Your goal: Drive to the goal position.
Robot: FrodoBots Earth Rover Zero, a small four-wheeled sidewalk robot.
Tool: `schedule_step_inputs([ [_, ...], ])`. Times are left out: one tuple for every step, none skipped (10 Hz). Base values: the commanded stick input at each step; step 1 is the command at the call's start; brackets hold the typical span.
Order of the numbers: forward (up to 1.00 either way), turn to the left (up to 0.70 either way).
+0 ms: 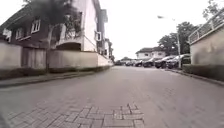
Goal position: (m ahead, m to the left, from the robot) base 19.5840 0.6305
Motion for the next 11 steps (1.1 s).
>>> schedule_step_inputs([
  [0.7, 0.0],
  [0.7, 0.0],
  [0.7, 0.0],
  [0.7, 0.0],
  [0.7, 0.0],
  [0.7, 0.0],
  [0.7, 0.0],
  [0.7, 0.0],
  [0.7, 0.0],
  [0.7, 0.0],
  [0.7, 0.0],
])
